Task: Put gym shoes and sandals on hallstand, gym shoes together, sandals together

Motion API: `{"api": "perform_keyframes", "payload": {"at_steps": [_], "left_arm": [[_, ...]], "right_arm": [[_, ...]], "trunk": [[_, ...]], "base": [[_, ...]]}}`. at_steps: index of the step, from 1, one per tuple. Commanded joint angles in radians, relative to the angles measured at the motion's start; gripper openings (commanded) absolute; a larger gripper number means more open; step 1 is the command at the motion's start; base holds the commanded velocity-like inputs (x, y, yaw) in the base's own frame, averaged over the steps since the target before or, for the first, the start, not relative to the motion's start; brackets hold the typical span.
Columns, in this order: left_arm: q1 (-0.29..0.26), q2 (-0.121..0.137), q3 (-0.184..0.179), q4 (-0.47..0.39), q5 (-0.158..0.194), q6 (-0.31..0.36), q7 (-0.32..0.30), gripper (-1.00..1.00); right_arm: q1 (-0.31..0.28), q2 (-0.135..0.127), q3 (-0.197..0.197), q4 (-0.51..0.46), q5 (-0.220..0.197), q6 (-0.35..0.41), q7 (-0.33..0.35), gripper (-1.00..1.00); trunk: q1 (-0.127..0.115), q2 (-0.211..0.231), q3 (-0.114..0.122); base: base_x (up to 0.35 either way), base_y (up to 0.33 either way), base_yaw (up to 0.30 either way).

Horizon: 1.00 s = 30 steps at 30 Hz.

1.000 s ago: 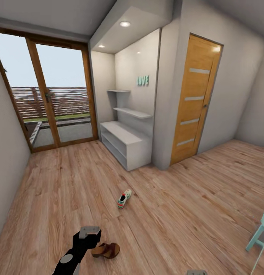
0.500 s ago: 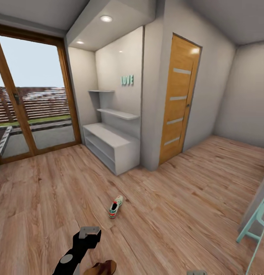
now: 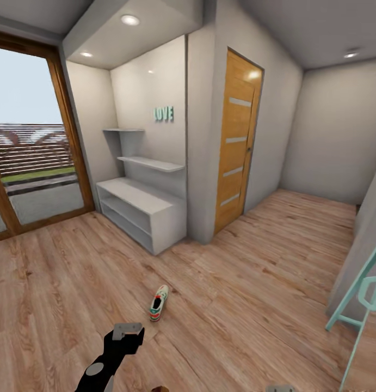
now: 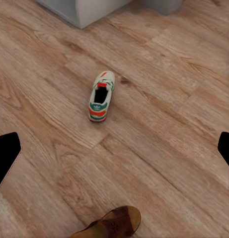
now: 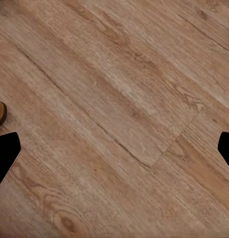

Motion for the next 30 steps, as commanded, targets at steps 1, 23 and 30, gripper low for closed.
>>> {"api": "perform_keyframes", "payload": {"at_steps": [1,23,30], "left_arm": [[0.0,0.0,0.0,-0.002,0.0,0.005,-0.001,1.0],[-0.001,0.0,0.0,-0.002,0.0,0.005,-0.001,1.0],[0.0,0.0,0.0,-0.002,0.0,-0.003,0.0,1.0]], "right_arm": [[0.0,0.0,0.0,-0.002,0.001,0.006,-0.001,1.0],[0.0,0.0,0.0,-0.002,-0.001,0.01,0.0,1.0],[0.0,0.0,0.0,-0.002,-0.001,0.01,0.0,1.0]], "trunk": [[0.0,-0.001,-0.001],[0.0,-0.001,-0.001],[0.0,-0.001,-0.001]], "base": [[0.008,0.336,-0.069],[0.001,0.335,-0.086],[0.0,0.046,-0.295]]}}
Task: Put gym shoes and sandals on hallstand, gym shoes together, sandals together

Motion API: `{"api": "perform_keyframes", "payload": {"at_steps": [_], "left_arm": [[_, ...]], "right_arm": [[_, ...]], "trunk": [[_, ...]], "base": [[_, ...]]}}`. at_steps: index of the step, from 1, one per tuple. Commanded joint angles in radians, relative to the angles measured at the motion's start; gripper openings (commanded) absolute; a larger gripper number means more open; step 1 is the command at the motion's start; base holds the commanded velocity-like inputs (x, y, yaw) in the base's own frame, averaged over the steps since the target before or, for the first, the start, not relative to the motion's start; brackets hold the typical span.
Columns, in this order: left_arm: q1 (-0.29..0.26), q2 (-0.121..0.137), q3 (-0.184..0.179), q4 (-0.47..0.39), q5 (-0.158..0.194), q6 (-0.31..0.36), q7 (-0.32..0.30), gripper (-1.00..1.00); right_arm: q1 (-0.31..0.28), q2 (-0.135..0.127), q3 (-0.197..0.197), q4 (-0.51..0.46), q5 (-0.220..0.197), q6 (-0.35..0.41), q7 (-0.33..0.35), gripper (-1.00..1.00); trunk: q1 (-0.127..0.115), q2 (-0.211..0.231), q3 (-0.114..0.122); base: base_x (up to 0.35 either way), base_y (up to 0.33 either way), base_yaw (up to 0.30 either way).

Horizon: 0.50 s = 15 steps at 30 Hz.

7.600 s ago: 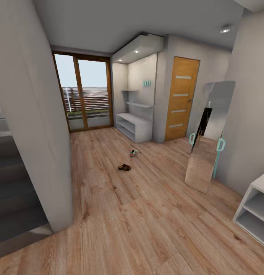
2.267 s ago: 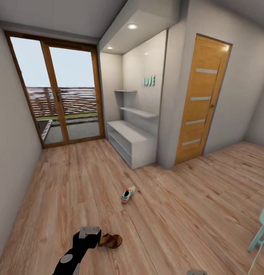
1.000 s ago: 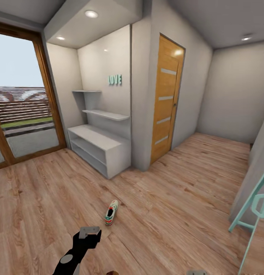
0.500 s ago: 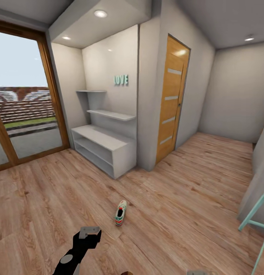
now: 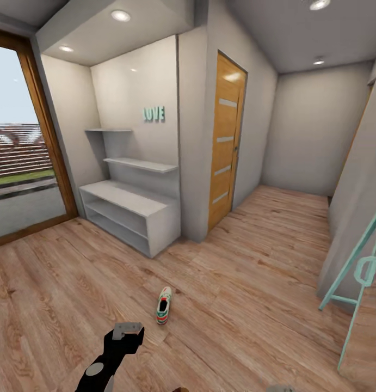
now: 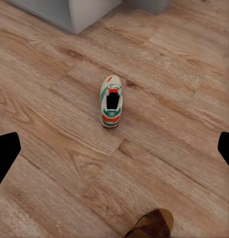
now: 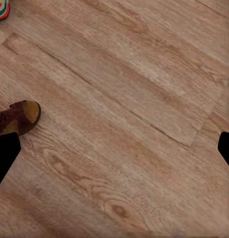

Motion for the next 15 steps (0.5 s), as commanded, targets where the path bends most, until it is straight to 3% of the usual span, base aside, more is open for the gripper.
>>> {"api": "perform_keyframes", "payload": {"at_steps": [1,15], "left_arm": [[0.0,0.0,0.0,-0.002,0.0,0.006,-0.001,1.0],[0.0,0.0,0.001,-0.002,0.001,0.005,-0.001,1.0]], "right_arm": [[0.0,0.0,0.0,-0.002,0.0,0.006,-0.001,1.0],[0.0,0.0,0.0,0.0,0.0,0.006,0.0,1.0]], "trunk": [[0.0,-0.001,-0.001],[0.0,-0.001,-0.001]], "base": [[0.0,0.007,-0.297],[0.0,0.001,-0.297]]}}
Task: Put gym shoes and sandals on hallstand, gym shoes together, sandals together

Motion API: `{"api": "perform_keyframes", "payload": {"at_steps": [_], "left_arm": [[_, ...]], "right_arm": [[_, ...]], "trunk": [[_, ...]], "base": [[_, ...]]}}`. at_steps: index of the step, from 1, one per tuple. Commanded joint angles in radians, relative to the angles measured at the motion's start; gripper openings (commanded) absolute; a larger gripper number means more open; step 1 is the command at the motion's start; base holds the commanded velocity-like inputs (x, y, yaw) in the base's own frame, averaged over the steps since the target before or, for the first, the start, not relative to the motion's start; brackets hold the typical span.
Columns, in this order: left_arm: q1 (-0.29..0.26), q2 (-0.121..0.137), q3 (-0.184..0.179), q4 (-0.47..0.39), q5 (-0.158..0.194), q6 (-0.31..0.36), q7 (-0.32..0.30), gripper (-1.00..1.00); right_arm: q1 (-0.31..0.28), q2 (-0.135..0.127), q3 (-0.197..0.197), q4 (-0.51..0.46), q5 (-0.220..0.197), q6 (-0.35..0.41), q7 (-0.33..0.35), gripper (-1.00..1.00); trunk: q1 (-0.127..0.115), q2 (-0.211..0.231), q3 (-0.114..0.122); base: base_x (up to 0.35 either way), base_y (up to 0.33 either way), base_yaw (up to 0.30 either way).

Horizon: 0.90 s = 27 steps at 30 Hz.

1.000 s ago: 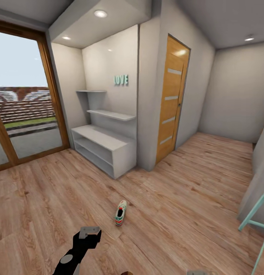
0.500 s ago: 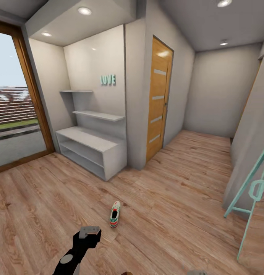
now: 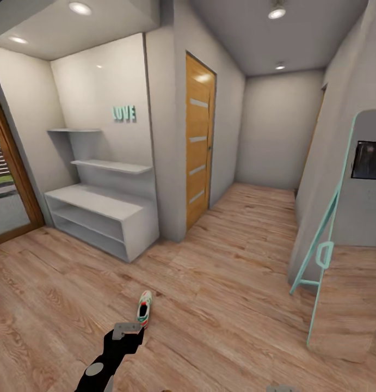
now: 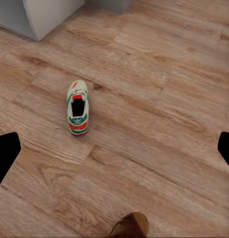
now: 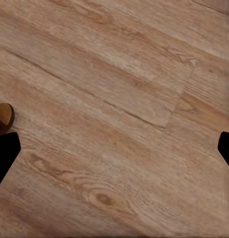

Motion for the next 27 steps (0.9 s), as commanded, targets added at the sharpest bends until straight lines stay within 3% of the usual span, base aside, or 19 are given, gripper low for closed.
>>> {"api": "perform_keyframes", "payload": {"at_steps": [1,11,27], "left_arm": [[0.0,0.0,0.0,-0.002,0.0,0.006,-0.001,1.0],[0.0,0.0,0.0,-0.002,0.0,0.006,0.0,1.0],[0.0,0.0,0.0,-0.002,0.0,0.006,0.0,1.0]], "right_arm": [[0.0,0.0,0.0,-0.002,0.0,0.006,0.0,1.0],[0.0,0.0,0.0,-0.002,0.001,0.006,-0.001,1.0],[0.0,0.0,0.0,-0.002,0.002,0.004,0.0,1.0]], "trunk": [[0.0,-0.001,-0.001],[0.0,-0.001,-0.001],[0.0,-0.001,-0.001]], "base": [[0.0,0.0,-0.297],[0.0,0.126,-0.253],[0.0,0.024,-0.014]]}}
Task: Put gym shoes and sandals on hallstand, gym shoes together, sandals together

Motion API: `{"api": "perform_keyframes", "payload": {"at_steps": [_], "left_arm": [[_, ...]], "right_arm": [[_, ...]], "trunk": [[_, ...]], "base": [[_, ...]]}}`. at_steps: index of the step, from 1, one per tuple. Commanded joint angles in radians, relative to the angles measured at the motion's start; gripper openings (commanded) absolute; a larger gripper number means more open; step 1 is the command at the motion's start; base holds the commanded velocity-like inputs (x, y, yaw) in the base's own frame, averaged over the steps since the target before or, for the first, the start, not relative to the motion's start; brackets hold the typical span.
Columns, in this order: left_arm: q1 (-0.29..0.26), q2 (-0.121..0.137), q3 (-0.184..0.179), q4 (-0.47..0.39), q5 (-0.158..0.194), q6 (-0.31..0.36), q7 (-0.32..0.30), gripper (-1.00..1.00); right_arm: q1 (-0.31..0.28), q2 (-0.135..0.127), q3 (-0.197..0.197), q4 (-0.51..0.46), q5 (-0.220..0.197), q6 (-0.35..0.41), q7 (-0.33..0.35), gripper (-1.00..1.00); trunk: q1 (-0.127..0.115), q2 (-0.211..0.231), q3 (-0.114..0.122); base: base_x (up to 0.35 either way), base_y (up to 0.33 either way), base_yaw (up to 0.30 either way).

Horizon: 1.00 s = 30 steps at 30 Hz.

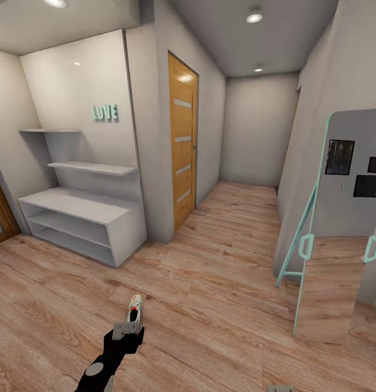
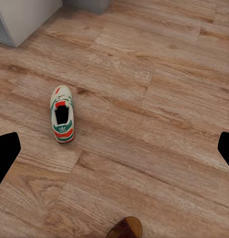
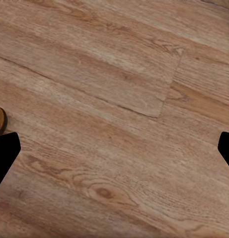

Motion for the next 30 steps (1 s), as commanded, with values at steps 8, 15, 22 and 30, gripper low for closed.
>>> {"api": "perform_keyframes", "payload": {"at_steps": [8,15,22,30], "left_arm": [[0.0,0.0,0.001,-0.002,0.0,0.006,-0.001,1.0],[0.0,0.0,0.006,-0.002,0.0,-0.05,0.004,1.0],[-0.001,-0.003,0.016,0.042,-0.005,-0.058,0.007,1.0],[0.0,-0.003,0.014,0.047,-0.022,-0.076,0.006,1.0]], "right_arm": [[0.0,0.0,0.002,-0.002,0.004,0.003,-0.002,1.0],[0.0,0.0,-0.005,-0.007,-0.003,0.026,-0.001,1.0],[-0.031,-0.002,-0.011,-0.143,-0.002,0.372,-0.001,1.0],[-0.034,-0.003,-0.009,-0.224,-0.001,0.411,0.0,1.0]], "trunk": [[0.0,-0.001,-0.001],[0.0,-0.001,-0.001],[0.0,-0.001,-0.001],[0.0,-0.001,-0.001]], "base": [[0.0,0.0,0.0],[0.0,0.0,0.0],[0.0,0.0,0.0],[0.0,0.0,0.0]]}}
